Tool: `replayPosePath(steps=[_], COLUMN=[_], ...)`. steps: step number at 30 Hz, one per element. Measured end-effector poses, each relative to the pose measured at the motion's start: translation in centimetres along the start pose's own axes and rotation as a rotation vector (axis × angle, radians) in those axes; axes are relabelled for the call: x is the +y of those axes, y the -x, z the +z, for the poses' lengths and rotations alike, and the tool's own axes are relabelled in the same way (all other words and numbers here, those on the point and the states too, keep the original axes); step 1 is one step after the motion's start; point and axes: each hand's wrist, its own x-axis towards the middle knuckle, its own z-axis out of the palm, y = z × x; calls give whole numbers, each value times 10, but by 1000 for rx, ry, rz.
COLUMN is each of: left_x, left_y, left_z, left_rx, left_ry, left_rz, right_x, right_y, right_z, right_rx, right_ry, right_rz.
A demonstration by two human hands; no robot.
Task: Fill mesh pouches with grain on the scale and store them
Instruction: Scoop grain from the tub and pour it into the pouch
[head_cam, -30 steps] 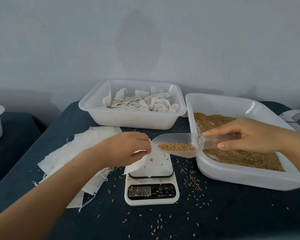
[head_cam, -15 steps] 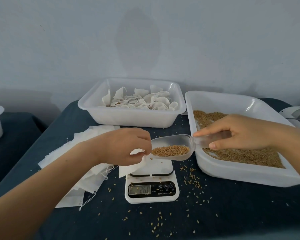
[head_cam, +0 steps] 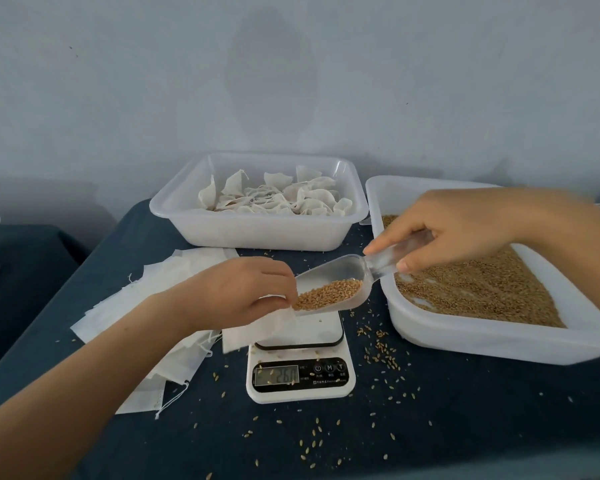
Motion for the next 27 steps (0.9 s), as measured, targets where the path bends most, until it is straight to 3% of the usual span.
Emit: replayPosePath(steps=[27], left_x=[0], left_y=[1], left_z=[4], left_rx=[56], left_ry=[-7], left_rz=[24], right_x=[-24], right_y=[-7], right_z=[-33], right_rx=[-91], right_ry=[132], right_rz=[41])
